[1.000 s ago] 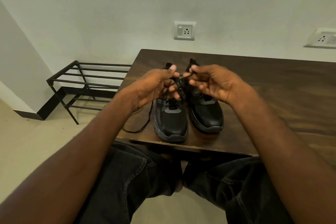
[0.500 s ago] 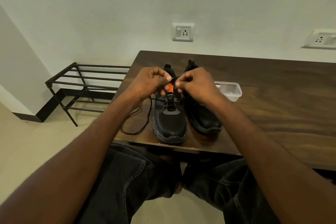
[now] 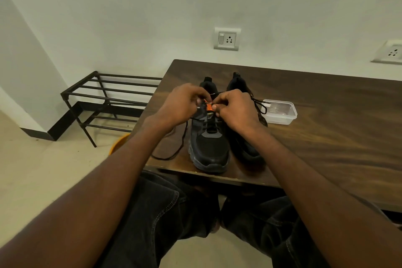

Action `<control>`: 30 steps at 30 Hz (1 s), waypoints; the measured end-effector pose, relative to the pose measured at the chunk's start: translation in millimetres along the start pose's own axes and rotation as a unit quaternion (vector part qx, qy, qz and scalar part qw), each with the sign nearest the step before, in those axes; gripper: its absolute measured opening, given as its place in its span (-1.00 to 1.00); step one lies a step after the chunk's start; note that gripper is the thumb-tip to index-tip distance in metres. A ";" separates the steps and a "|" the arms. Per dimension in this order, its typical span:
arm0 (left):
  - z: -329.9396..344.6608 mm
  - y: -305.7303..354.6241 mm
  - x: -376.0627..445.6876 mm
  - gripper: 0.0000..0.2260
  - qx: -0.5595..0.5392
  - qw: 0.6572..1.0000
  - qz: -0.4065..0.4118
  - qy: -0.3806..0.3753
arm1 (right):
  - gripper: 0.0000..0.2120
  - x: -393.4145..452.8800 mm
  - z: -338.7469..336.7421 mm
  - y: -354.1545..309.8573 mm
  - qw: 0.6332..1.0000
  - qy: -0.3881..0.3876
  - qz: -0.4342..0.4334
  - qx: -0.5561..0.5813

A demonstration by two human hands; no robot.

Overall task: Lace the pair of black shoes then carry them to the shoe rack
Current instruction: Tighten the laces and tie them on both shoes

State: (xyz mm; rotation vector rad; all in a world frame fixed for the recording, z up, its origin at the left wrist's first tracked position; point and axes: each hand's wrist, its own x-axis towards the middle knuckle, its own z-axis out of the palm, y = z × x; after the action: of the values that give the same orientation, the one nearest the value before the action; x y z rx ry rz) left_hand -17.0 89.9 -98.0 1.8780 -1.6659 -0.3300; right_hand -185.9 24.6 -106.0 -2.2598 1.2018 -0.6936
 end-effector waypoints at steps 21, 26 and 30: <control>-0.2 -16.9 2.3 -0.79 -0.023 0.998 0.003 -0.064 | -0.82 -2.9 11.9 -1.7 0.994 -0.018 -0.010 -0.111; -1.1 -20.0 1.6 -0.77 -0.040 0.997 0.004 -0.063 | -0.85 -0.1 26.0 4.7 0.999 -0.031 0.029 -0.006; -3.2 -22.9 -1.0 -0.65 -0.072 0.996 -0.001 -0.059 | -0.91 2.1 30.9 9.4 0.995 -0.032 0.064 0.071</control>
State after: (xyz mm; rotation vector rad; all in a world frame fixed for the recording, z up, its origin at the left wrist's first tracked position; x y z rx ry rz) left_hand 3.2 92.5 -108.9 1.7833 -1.6700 -0.5579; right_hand -171.0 23.6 -134.7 -2.0528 1.2152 -0.6320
